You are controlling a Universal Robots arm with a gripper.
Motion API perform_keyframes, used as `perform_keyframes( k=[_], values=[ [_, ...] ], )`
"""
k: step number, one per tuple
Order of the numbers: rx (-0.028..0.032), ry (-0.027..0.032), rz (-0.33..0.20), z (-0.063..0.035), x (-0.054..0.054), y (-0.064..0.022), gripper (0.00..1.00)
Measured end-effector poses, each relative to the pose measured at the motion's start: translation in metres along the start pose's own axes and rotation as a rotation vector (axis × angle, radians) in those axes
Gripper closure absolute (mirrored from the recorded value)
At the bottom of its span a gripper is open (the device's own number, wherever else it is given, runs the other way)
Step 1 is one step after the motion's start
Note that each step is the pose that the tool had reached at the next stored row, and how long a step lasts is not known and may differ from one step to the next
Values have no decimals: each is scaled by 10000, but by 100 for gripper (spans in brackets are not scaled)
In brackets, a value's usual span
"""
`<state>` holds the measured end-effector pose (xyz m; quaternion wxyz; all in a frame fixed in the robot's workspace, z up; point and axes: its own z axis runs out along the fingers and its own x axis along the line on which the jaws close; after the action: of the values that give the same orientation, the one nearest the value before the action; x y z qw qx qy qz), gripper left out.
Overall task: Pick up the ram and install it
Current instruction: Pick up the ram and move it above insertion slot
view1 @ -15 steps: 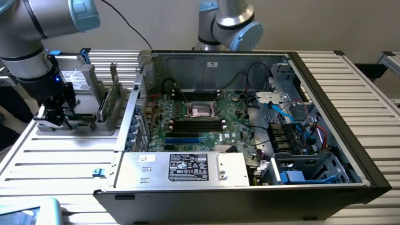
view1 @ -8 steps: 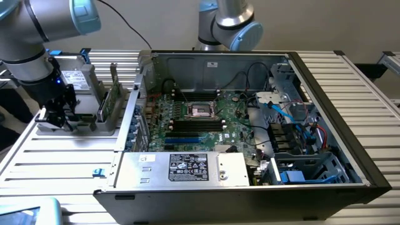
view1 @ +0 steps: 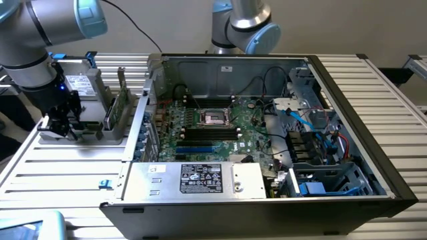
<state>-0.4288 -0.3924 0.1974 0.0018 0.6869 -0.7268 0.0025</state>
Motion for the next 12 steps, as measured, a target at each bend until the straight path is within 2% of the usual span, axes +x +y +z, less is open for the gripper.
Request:
perform_keyframes(
  k=[4,6,7,9,12],
  values=[
    [0,-1,0,4,0,0,59],
    [0,-1,0,5,0,0,72],
    [0,-1,0,5,0,0,72],
    [-1,-1,1,5,-1,0,84],
    [3,-4,1,5,-1,0,86]
  ],
)
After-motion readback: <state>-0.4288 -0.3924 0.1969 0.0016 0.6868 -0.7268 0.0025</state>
